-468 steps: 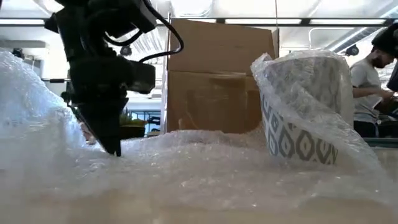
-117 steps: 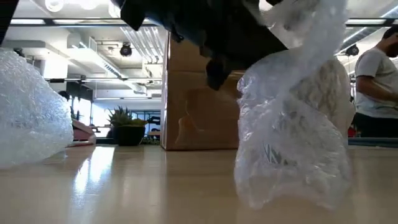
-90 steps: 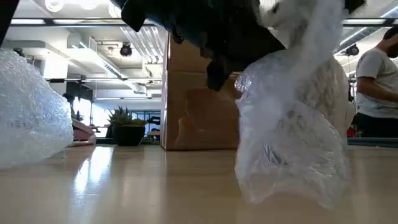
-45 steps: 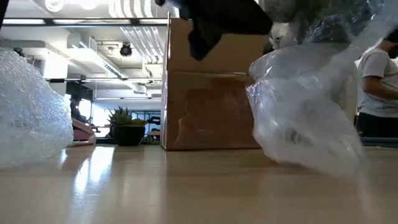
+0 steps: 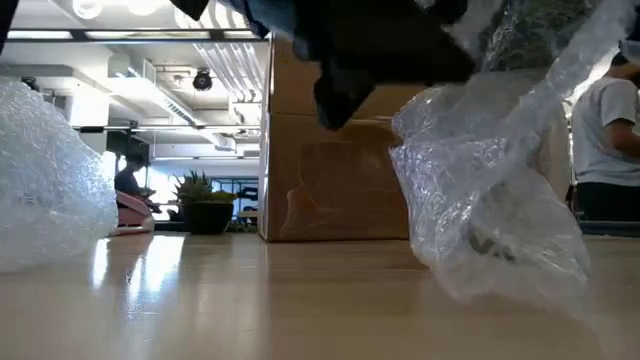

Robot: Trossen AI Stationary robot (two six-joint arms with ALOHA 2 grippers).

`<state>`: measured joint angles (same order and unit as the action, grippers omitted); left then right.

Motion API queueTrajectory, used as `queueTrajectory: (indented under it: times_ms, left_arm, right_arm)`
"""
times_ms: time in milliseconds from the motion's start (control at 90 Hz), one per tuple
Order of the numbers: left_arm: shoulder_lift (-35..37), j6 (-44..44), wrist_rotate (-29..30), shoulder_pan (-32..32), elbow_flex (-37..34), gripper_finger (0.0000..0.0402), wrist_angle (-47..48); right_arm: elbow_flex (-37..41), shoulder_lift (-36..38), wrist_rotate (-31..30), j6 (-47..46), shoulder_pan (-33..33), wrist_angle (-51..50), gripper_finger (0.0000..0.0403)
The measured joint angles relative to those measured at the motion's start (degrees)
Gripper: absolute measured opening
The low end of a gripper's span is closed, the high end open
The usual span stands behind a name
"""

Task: Wrap mug
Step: Wrap the gray mug with bubble wrap

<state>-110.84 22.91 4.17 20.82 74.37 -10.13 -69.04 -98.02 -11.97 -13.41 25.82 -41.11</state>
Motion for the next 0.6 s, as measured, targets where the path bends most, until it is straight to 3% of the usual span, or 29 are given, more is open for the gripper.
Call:
queueTrajectory:
  times_ms: [233, 600]
  left_arm:
    - [0.0, -2.2, 9.9, -2.1, 0.0, 0.0, -1.6]
    - [-3.1, 0.0, 9.7, -2.9, 0.0, 0.0, -0.9]
  right_arm:
    - [0.0, 0.0, 0.0, 0.0, 0.0, 0.3, 0.0002]
    - [-9.7, 4.9, 0.2, 0.1, 0.2, -14.5, 0.0002]
